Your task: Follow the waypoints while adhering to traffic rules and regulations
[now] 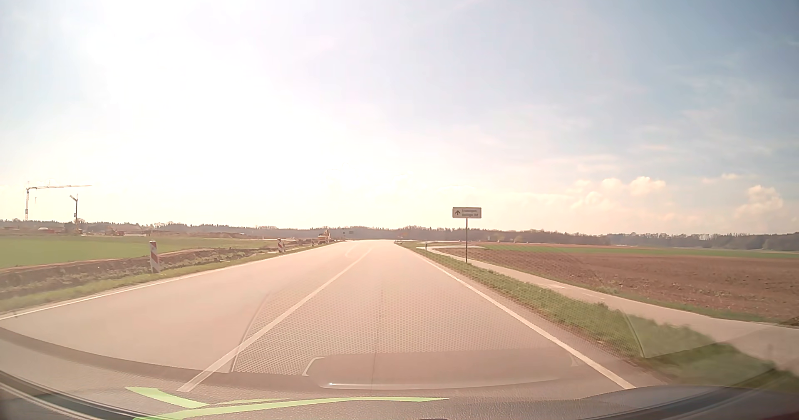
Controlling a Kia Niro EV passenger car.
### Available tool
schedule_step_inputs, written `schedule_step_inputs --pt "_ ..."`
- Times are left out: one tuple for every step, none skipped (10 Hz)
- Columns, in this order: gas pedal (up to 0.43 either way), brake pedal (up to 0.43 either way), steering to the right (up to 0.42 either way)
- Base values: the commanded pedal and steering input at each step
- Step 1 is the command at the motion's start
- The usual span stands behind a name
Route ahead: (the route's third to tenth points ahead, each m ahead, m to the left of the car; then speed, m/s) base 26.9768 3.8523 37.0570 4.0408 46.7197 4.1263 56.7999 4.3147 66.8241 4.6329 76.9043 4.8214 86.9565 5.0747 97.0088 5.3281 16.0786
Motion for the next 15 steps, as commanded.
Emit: schedule_step_inputs --pt "0.0 0.0 -0.004" --pt "0.0 0.0 -0.004" --pt "0.0 0.0 -0.004" --pt "0.0 0.0 -0.004" --pt "0.0 0.0 -0.004" --pt "0.0 0.0 -0.004" --pt "0.0 0.0 -0.004" --pt "0.0 0.0 -0.004" --pt "0.0 0.0 -0.004" --pt "0.0 0.0 -0.005" --pt "0.0 0.0 -0.005" --pt "0.0 0.0 -0.005" --pt "0.0 0.0 -0.005" --pt "0.0 0.0 -0.005" --pt "0.0 0.0 -0.005"
